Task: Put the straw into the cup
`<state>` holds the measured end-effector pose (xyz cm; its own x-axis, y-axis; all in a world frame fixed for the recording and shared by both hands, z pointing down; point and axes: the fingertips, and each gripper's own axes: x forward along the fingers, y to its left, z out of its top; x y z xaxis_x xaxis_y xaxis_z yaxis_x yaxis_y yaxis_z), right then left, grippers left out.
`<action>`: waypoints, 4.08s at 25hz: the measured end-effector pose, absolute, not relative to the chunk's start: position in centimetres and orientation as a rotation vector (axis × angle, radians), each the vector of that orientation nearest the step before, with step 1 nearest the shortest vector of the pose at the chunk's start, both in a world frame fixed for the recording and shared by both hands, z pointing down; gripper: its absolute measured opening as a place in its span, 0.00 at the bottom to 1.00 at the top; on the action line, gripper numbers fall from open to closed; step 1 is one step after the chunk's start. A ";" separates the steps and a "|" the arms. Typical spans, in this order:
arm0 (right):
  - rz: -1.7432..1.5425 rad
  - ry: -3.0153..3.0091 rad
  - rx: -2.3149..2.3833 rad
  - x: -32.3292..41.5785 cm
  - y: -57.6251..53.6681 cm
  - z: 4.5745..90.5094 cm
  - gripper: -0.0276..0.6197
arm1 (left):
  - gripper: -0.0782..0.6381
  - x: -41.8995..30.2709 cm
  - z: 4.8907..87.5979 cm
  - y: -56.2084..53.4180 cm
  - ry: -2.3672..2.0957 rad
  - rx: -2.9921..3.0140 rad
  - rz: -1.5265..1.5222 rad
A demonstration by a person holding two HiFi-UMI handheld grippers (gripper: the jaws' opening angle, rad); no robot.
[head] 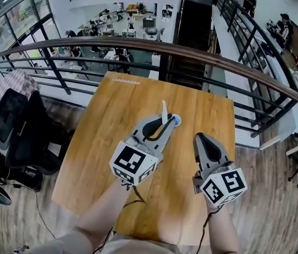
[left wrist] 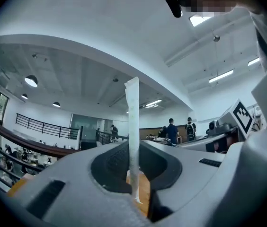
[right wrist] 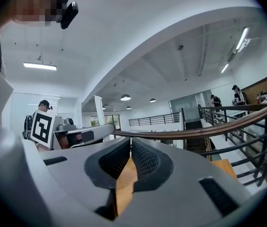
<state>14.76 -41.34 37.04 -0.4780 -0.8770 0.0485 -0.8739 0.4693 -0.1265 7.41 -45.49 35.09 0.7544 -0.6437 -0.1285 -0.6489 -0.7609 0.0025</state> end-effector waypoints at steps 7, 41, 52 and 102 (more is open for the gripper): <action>-0.234 2.652 -1.576 16.6 -47.6 39.3 0.08 | 0.17 10.1 36.7 -51.6 0.955 -2.902 0.331; -0.481 2.677 -1.686 21.5 -50.3 59.8 0.08 | 0.17 18.3 64.0 -64.5 1.021 -3.035 -0.019; -0.558 2.658 -1.663 22.0 -50.0 60.9 0.08 | 0.20 19.0 66.0 -64.2 0.978 -3.070 -0.049; -0.106 2.711 -1.596 16.6 -28.6 34.7 0.08 | 0.15 7.4 33.2 -29.5 0.928 -2.875 0.166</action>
